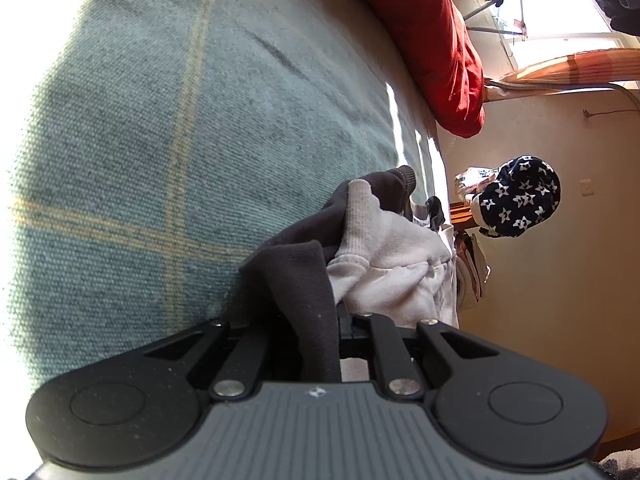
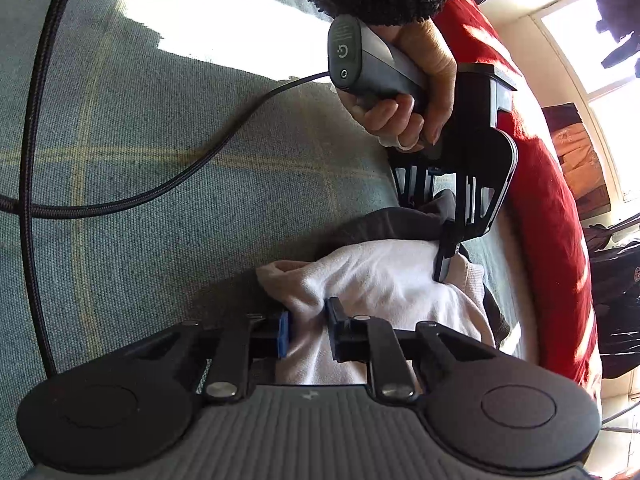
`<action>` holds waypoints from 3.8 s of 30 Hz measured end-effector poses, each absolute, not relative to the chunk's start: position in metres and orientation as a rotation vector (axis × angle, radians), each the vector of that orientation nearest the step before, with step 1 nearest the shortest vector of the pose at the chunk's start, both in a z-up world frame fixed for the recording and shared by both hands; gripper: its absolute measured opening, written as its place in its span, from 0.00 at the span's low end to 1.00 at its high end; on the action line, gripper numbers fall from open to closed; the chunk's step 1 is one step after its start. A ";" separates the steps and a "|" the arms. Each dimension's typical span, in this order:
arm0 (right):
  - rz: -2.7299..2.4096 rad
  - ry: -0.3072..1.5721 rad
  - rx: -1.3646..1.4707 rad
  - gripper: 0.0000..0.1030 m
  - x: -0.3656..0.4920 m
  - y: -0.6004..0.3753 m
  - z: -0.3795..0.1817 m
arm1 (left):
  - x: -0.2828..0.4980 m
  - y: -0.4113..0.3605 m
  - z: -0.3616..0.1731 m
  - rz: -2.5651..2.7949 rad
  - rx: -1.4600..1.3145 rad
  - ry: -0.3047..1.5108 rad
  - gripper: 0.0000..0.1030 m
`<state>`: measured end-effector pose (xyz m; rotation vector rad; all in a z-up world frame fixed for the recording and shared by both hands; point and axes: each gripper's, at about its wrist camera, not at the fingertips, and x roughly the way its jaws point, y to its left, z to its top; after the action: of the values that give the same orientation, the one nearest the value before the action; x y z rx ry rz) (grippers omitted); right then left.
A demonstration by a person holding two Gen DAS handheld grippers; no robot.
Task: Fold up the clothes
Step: 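Close the right gripper on the sweatshirt edge beside the left gripper, then lift the gripped edges with both grippers and fold them over the stack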
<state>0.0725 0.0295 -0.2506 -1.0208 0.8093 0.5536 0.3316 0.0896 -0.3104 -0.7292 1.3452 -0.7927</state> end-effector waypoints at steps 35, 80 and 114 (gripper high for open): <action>0.422 0.706 -0.567 0.09 0.058 -0.057 -0.156 | 0.310 0.011 -0.164 -0.593 -0.223 1.281 0.06; 0.098 0.729 -0.158 0.09 0.041 -0.297 -0.122 | 0.312 -0.255 -0.131 -0.622 -0.030 1.324 0.07; -0.148 0.990 0.225 0.60 0.002 -0.400 -0.194 | 0.257 -0.397 -0.183 -0.884 0.166 1.324 0.61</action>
<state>0.0022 -0.4001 -0.1943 0.2252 0.9899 -0.1484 0.2571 -0.3973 -0.1833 0.1659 1.3238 -0.8838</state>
